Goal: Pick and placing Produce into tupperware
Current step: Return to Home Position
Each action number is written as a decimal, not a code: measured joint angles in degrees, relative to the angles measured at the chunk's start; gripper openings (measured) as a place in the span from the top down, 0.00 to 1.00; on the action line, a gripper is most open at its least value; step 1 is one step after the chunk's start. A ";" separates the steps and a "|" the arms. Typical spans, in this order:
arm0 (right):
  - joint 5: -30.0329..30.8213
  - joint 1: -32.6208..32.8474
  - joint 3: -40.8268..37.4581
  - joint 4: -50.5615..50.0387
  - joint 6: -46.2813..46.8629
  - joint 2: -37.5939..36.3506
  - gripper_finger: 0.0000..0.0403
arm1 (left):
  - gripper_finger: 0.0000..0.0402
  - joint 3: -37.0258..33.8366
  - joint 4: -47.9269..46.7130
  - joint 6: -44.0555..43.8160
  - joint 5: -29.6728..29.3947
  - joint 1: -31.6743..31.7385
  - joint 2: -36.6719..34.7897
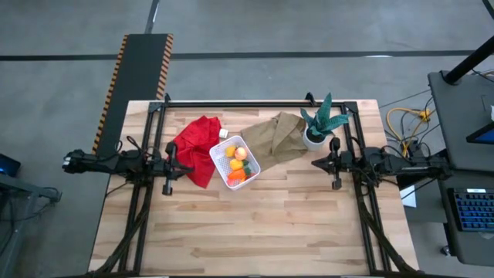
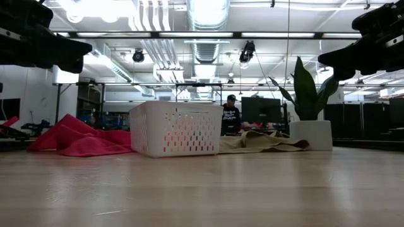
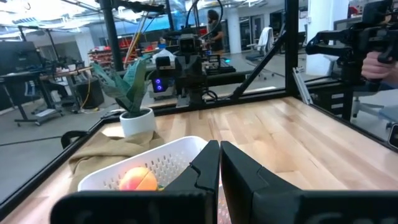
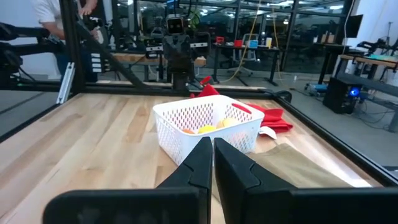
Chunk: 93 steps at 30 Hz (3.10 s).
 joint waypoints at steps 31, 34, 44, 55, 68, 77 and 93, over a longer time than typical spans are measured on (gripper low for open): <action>0.36 -0.02 0.00 -0.01 -1.86 0.02 0.98 | 1.00 -0.13 1.47 1.51 0.10 0.00 1.60; 0.37 -0.02 0.00 -0.02 0.46 0.02 0.98 | 1.00 -0.11 1.68 1.53 0.08 0.00 1.58; 0.37 -0.02 0.00 0.00 10.16 0.02 0.98 | 1.00 0.02 2.32 1.53 0.09 0.00 1.97; 0.36 -0.02 0.00 0.00 10.51 0.02 0.98 | 1.00 0.13 2.60 1.53 0.12 0.00 1.90; 0.37 -0.02 0.00 0.00 10.64 0.02 0.98 | 1.00 0.13 2.63 1.54 0.14 0.01 1.95; 0.36 -0.02 0.00 0.00 10.62 0.02 0.98 | 1.00 0.13 2.63 1.54 0.14 0.01 1.95; 0.37 -0.02 0.00 0.00 10.50 0.02 0.98 | 1.00 0.13 2.64 1.55 0.14 0.02 1.95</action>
